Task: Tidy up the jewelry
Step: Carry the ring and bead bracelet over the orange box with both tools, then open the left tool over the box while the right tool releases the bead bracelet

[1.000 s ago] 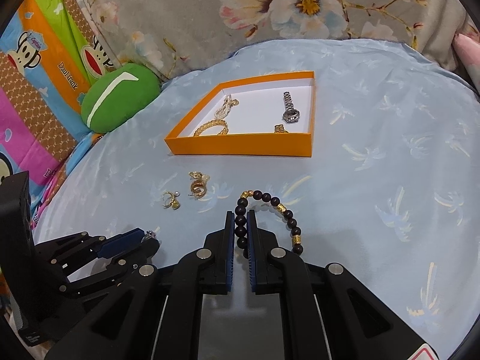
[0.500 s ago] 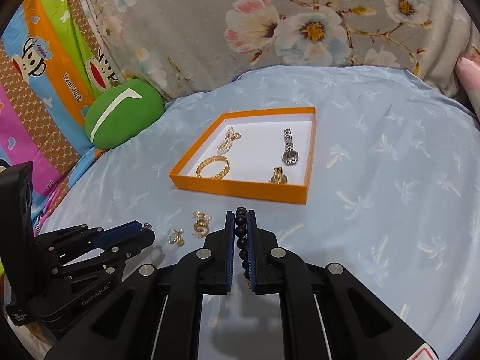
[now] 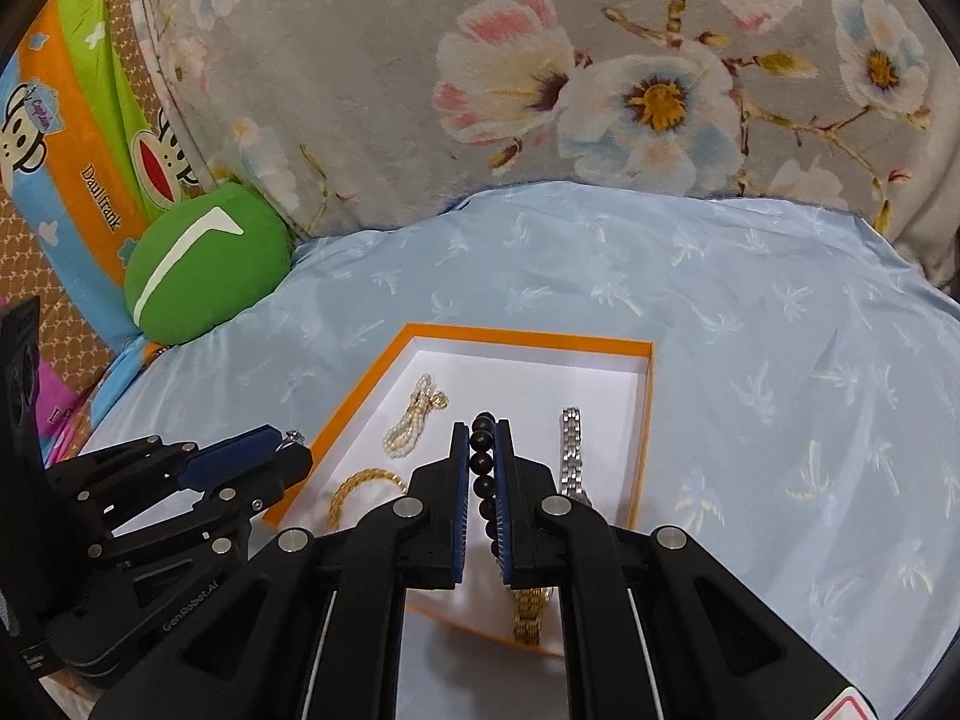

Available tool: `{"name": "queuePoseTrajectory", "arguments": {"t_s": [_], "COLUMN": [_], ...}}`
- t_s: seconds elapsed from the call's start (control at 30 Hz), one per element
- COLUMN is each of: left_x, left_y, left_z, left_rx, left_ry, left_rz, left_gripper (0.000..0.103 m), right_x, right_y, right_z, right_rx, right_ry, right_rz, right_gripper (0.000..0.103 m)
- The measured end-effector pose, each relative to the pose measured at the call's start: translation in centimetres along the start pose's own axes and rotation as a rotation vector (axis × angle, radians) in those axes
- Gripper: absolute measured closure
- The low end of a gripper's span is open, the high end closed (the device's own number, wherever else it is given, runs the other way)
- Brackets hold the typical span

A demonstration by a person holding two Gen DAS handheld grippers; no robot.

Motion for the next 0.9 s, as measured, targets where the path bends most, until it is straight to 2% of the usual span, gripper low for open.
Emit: {"name": "queuePoseTrajectory", "arguments": {"t_s": [0.17,0.4,0.6,0.73,0.9], "left_x": [-2.3,-2.3,-1.8,-1.5,-1.8], "left_y": [4.3,8.7,10.1,10.4,9.6], "left_z": [0.2,0.8,1.1,0.8,0.1], "left_rx": [-0.001,0.0,0.002,-0.01,-0.002], "left_ry": [-0.026,-0.032,-0.032,-0.04,-0.063], "left_rz": [-0.022,-0.074,-0.093,-0.1,-0.076], "left_gripper": [0.084,0.084,0.083,0.072,0.068], "right_x": [-1.4,-1.2,-0.7,-0.6,-0.9], "right_y": [3.5,7.0,8.1,8.0,6.8], "right_z": [1.8,3.2,3.5,3.4,3.1], "right_rx": [-0.001,0.014,0.006,0.017,-0.008], "right_ry": [0.028,0.035,0.034,0.016,0.023], "right_rz": [-0.023,-0.075,-0.094,-0.09,-0.057], "right_gripper": [0.096,0.096,0.096,0.093,0.093]}}
Point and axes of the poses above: each gripper's, at about its wrist camera, not at the fingertips, and y roughly the way its jaws point, z to its right, x to its underside, the point moved 10 cm from there along y, roughly the way its jaws point, and after that the axes turned 11 degrees about -x, right-handed, at the moved point
